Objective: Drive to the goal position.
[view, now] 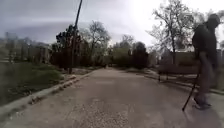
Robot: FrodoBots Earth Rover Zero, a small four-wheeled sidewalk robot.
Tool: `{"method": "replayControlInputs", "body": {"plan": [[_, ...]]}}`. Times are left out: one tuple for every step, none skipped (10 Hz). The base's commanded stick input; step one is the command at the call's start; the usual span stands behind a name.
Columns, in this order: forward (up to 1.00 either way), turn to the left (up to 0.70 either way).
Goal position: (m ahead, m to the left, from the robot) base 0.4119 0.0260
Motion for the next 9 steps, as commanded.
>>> {"method": "replayControlInputs", "body": {"plan": [[0.00, 0.00], [0.00, 0.00], [0.00, 0.00], [0.01, 0.00], [0.15, 0.08], [0.29, 0.15], [0.44, 0.22], [0.58, 0.29], [0.70, 0.35]]}}
